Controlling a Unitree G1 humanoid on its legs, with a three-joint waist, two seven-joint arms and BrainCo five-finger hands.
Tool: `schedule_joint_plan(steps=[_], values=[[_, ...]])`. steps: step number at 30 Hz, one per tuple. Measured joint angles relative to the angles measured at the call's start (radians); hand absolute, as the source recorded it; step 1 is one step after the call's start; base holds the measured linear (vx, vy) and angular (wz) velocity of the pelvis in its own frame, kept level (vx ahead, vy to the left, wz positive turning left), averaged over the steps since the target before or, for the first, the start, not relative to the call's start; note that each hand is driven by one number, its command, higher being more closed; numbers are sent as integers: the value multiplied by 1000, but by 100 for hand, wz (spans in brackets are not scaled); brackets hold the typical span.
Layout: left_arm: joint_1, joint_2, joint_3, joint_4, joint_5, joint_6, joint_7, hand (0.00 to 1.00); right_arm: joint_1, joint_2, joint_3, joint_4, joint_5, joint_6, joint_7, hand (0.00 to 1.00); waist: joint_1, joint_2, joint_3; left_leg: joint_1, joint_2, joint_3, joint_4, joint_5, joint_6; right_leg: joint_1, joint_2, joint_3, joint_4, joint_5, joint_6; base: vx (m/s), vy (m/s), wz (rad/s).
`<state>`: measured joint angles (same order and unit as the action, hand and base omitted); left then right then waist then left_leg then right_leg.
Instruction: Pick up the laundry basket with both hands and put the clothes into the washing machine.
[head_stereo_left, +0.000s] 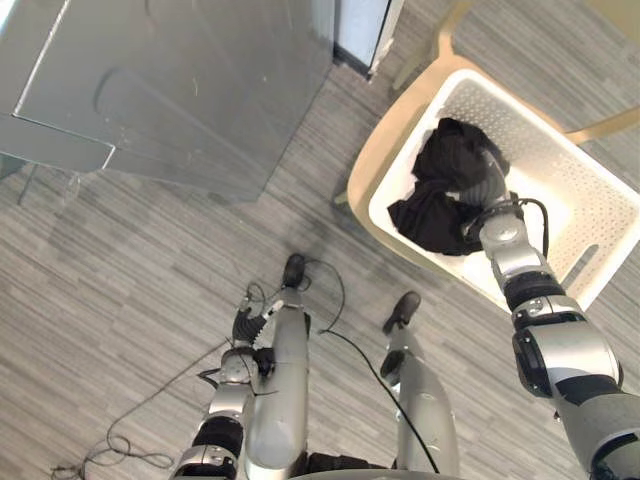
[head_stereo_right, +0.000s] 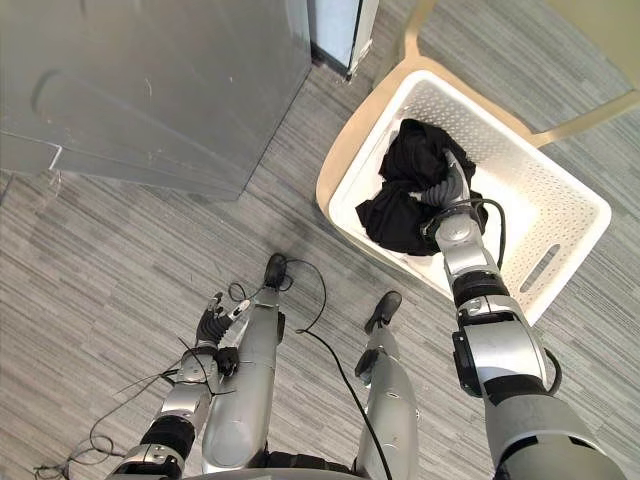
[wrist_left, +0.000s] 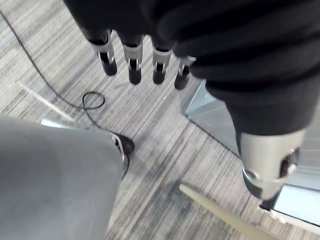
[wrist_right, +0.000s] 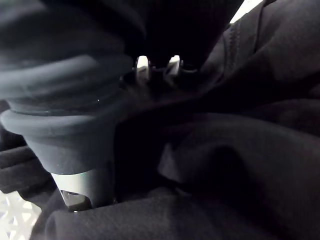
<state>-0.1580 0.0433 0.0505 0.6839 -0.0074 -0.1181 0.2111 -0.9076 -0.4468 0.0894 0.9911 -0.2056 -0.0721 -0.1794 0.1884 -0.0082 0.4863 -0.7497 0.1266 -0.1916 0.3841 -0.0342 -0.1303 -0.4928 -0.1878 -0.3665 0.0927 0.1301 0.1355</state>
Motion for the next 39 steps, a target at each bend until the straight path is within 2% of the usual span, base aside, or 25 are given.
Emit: schedule_joint_plan(steps=[1, 6, 11, 16, 22, 25, 31, 33, 38, 39], values=[[0, -1, 0, -5, -1, 0, 0, 0, 2, -7, 12, -7, -14, 0, 0, 100, 0, 0, 0, -7, -1, -3, 2, 0, 0, -6, -2, -4, 7, -4, 0, 25, 43, 10], [13, -1, -1, -49, 1, 3, -16, 0, 14, -51, 50, -31, -140, 1, 0, 100, 5, -13, 5, -24, -4, -24, 12, 0, -1, -19, -7, -29, 42, -29, -1, 33, 39, 10], [20, -1, 0, -73, 2, 5, -16, 0, 46, -60, 49, -34, -183, 10, 12, 100, 20, -32, 0, -26, -2, -34, 16, 0, -1, -19, -8, -45, 65, -45, -6, 21, 31, 8], [22, -6, 2, -87, 2, 27, -14, 0, 95, -27, -10, -36, -79, 39, 45, 100, 20, -37, 0, -17, -4, -35, 19, 1, 0, -11, -19, -53, 80, -45, -6, 5, 41, 5], [25, -32, 30, -64, 18, 45, -6, 0, 138, -22, -47, -66, -57, 88, 50, 100, 13, -42, -3, 78, -3, -9, 2, 4, 5, 73, -33, -65, 82, -46, -6, -10, 39, 6], [28, -17, 31, -39, 20, 48, -8, 0, 130, -24, -65, -225, -10, 89, 44, 100, -6, -56, -14, 122, 8, 32, -1, 4, 5, 94, -35, -37, 88, -46, -7, -65, 4, -19], [36, -9, 30, -5, 20, 65, -10, 0, 118, -33, -218, -511, 119, 78, -40, 100, -37, -79, -37, 240, 12, 72, -43, 10, 12, 182, -49, -27, 98, -61, -4, -49, -15, 2], [63, -13, 26, -5, 19, 67, -10, 0, 137, -29, -248, -620, 169, 72, -75, 100, -48, -95, -102, 275, 7, 100, -73, 16, 17, 189, -61, -12, 98, -64, 0, 12, -3, -8], [118, -12, -9, -32, 19, 66, -15, 0, 226, 12, -287, -766, 177, 30, -97, 100, -68, -94, -210, 386, -6, 140, -146, 30, 19, 252, -75, 16, 70, -69, 6, 92, 2, -11], [141, -12, -22, -58, 20, 66, -17, 0, 284, 21, -296, -803, 177, 17, -101, 100, -74, -93, -251, 416, -8, 149, -177, 37, 17, 270, -73, 18, 53, -68, 7, 87, 4, -9]])
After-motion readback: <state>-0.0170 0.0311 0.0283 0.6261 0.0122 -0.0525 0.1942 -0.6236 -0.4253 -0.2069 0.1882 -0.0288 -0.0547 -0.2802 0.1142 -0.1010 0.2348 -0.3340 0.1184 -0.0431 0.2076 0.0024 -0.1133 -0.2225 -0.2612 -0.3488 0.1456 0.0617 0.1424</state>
